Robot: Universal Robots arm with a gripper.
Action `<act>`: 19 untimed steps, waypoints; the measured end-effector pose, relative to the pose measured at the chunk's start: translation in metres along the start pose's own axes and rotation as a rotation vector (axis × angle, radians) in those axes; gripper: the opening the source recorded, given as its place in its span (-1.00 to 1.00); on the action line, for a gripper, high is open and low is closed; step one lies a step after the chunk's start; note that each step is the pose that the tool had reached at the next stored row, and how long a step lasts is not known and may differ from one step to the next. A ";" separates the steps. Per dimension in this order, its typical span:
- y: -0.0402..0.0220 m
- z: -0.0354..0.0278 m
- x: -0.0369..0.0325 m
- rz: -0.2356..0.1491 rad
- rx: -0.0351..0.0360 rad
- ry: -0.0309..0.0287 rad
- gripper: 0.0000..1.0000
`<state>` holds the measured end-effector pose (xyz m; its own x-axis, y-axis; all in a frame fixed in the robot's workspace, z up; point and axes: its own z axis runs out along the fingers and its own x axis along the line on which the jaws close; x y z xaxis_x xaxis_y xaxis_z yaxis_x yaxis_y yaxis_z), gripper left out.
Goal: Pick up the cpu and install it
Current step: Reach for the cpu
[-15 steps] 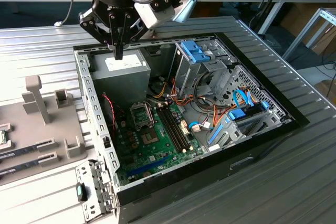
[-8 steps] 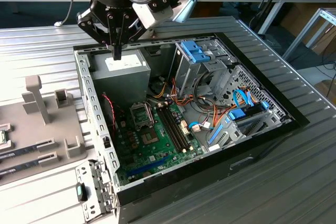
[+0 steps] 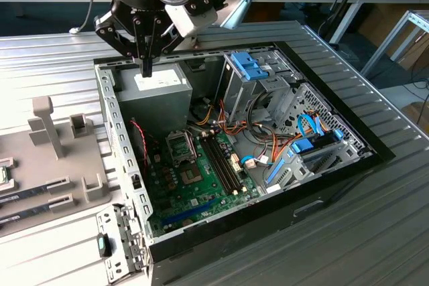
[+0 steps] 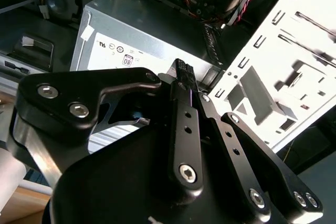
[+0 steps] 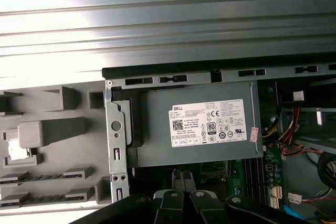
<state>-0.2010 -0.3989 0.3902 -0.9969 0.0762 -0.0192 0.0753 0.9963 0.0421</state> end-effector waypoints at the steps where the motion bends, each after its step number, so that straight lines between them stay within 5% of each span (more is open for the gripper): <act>1: 0.0000 0.0000 0.0004 0.000 0.0000 0.0000 -0.79; 19: -0.0008 0.0002 0.0105 0.000 0.0000 0.0000 -0.79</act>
<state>-0.2115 -0.3989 0.3898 -0.9969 0.0762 -0.0192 0.0754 0.9963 0.0421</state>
